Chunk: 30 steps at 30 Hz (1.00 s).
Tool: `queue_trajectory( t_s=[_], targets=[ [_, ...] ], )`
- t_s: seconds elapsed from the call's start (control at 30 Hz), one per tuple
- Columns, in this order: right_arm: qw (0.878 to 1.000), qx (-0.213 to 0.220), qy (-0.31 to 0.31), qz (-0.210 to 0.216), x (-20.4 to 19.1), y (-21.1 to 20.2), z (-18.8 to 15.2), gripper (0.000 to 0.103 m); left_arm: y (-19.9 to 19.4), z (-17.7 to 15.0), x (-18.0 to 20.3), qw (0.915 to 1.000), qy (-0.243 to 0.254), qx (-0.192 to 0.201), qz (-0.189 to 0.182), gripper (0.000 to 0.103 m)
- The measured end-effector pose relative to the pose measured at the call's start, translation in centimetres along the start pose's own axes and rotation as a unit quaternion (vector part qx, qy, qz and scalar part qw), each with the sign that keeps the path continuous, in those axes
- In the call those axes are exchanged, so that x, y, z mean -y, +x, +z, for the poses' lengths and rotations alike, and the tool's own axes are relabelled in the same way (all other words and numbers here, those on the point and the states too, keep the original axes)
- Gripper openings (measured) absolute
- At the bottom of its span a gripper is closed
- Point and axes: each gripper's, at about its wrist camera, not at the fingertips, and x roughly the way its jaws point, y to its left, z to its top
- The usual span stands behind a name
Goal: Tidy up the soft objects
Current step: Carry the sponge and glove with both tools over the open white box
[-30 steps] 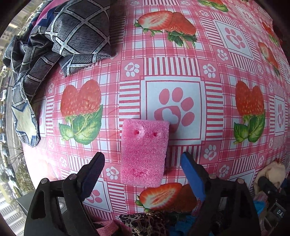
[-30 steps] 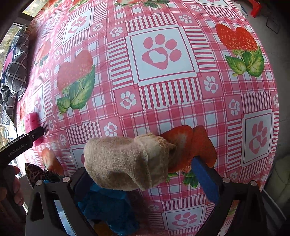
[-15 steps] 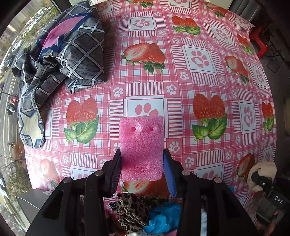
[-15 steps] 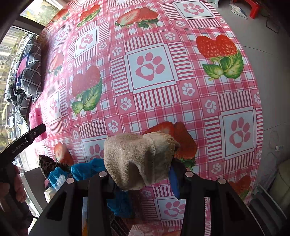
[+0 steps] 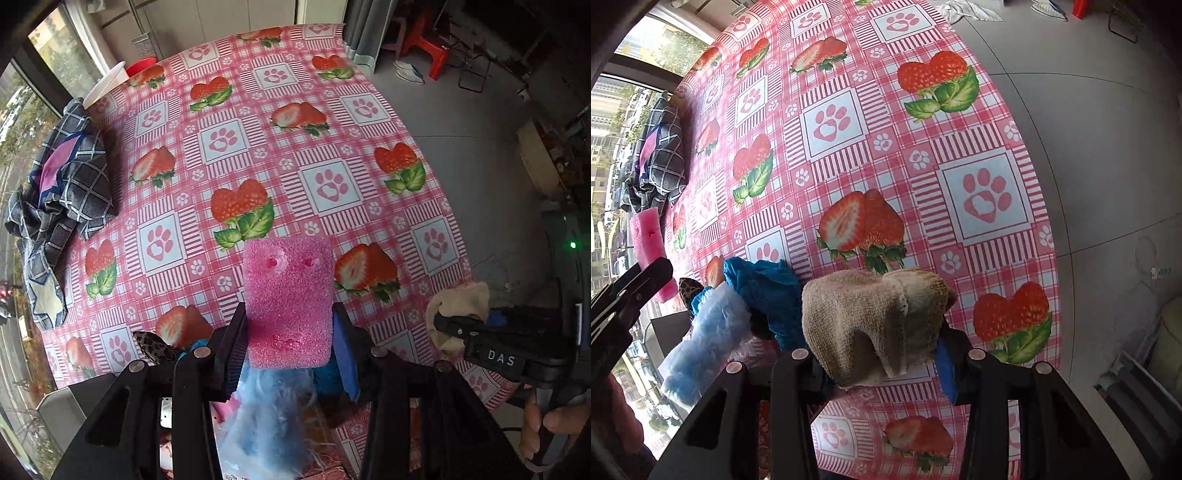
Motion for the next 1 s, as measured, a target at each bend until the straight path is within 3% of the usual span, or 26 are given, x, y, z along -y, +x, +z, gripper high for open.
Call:
queue_trajectory(
  t_s=[0.2,0.53,0.77,1.0],
  targets=[
    [1.0,-0.008,0.014,-0.006,3.3,-0.8,-2.8,0.044,-1.3,-3.0,6.4,0.998,0.063,-0.003,-0.007,0.046],
    [0.999,-0.03,0.005,-0.026,6.7,0.1,-7.0,0.044,-0.3,-9.9,13.6,0.9874,0.146,-0.057,-0.023,0.046],
    [0.999,-0.031,0.009,-0.035,6.6,0.5,-10.5,0.044,-1.0,-13.7,14.2,0.9824,0.179,-0.049,-0.023,0.047],
    [0.998,-0.033,0.007,-0.05,4.1,0.9,-15.7,0.044,-3.2,-19.0,11.2,0.9817,0.186,-0.03,-0.026,0.047]
  ],
)
